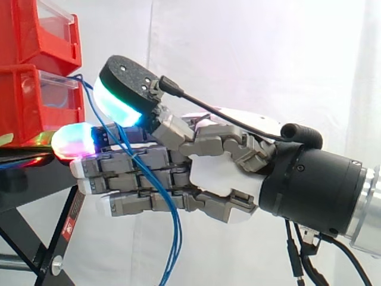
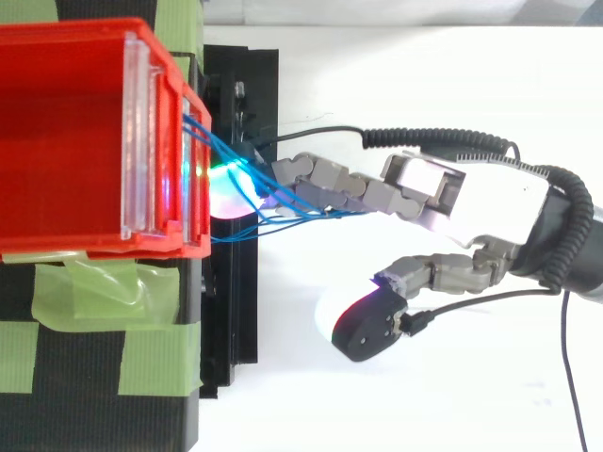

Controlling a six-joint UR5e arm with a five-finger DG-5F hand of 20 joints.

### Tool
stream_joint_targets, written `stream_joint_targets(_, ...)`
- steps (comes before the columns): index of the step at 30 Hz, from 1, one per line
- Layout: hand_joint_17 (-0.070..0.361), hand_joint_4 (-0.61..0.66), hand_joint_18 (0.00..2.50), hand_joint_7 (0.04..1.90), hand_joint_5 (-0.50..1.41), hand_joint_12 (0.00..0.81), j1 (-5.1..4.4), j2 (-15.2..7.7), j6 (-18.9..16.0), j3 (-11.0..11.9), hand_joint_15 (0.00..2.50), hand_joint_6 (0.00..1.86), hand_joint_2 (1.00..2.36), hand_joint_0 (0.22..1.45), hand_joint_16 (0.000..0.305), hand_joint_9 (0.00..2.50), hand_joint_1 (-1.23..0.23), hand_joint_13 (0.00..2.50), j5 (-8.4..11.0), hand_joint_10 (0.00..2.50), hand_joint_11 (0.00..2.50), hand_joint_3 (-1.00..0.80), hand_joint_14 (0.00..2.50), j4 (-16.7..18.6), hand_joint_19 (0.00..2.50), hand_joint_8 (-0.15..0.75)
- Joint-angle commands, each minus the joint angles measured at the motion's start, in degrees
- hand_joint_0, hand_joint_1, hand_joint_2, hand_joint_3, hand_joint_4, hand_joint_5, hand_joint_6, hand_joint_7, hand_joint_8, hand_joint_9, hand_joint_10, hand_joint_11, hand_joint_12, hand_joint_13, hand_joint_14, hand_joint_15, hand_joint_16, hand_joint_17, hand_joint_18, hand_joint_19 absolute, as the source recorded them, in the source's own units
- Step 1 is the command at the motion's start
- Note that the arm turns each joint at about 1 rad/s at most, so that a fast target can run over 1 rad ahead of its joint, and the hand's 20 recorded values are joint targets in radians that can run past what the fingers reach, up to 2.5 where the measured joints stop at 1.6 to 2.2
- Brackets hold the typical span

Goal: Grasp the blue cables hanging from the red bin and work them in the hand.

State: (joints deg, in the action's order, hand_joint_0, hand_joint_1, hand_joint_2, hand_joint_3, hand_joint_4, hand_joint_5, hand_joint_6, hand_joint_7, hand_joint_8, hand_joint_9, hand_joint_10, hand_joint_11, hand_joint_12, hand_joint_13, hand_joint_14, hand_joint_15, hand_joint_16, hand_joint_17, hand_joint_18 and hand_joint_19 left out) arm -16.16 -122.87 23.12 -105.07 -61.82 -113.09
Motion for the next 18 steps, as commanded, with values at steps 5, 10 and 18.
stream_joint_targets(5, 0.132, 0.24, 0.31, 0.72, -0.17, 0.395, -4.06, -0.1, -3.9, 0.4, 0.3, 0.01, 1.0, 0.83, 0.059, 0.29, -0.49, 0.24, 6.54, 0.01, 0.18, -0.93, 0.01, -4.7, 0.4, 0.329)
stream_joint_targets(10, 0.132, 0.24, 0.31, 0.72, -0.17, 0.395, -4.94, 0.0, -9.7, 0.4, 0.3, 0.01, 1.0, 0.83, 0.059, 0.29, -0.49, 0.24, 7.24, 0.0, 0.18, -0.93, 0.01, -9.5, 0.39, 0.329)
stream_joint_targets(18, 0.132, 0.24, 0.31, 0.72, -0.17, 0.395, -6.17, -0.1, -12.5, 0.3, 0.3, 0.01, 1.0, 0.83, 0.059, 0.29, -0.49, 0.24, 8.65, 0.01, 0.18, -0.93, 0.01, -13.9, 0.4, 0.329)
